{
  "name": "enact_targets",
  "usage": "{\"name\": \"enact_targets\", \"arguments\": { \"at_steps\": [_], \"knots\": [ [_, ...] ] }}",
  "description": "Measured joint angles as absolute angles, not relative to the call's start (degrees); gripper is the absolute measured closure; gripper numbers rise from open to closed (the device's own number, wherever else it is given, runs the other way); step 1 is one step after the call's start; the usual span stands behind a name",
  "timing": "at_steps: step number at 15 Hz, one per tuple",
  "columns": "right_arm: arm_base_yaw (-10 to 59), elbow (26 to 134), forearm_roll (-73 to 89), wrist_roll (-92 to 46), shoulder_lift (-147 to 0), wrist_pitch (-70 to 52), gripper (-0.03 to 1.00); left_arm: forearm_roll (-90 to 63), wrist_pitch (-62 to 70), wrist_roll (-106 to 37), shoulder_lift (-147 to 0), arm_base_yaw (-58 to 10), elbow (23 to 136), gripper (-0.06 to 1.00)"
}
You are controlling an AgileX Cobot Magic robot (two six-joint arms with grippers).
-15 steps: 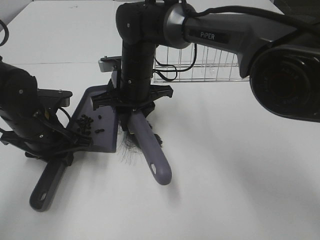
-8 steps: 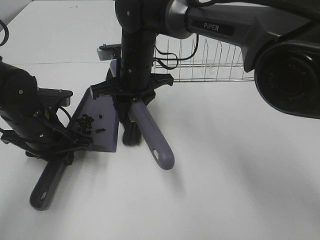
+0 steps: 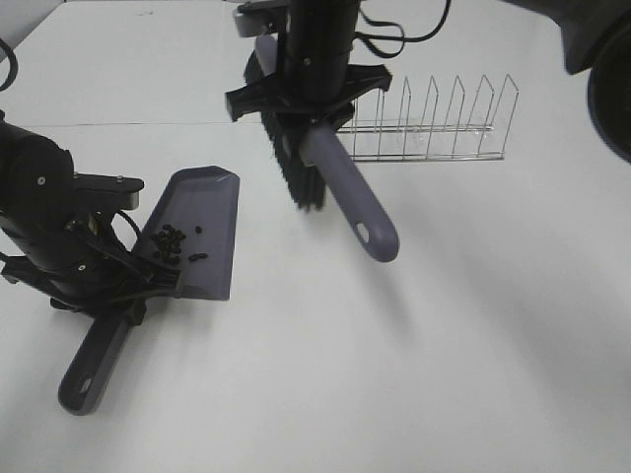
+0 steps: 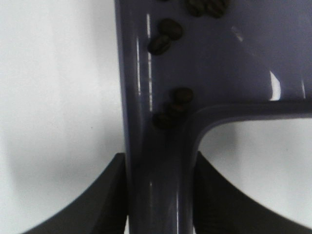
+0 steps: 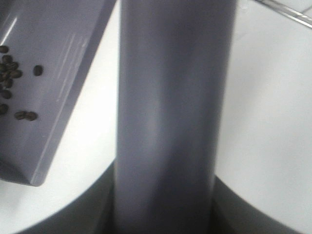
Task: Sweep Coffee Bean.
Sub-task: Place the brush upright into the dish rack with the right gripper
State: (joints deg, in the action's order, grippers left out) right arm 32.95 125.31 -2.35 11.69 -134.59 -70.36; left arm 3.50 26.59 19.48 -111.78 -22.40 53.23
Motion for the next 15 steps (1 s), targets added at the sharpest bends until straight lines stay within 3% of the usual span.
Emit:
{"name": "enact_targets", "arguments": {
  "at_steps": [7,15],
  "knots": [
    [16.73,107.60,-4.70,11.06,-121.87,-70.36,0.67,3.50,26.59,19.48,-111.78,-22.40,53.23,0.59],
    [12.72,90.47,-8.59,9.57,-117.46,-70.36,0.67,3.50,26.53,19.48,-111.78,-22.40,53.23,0.59]
  ]
}}
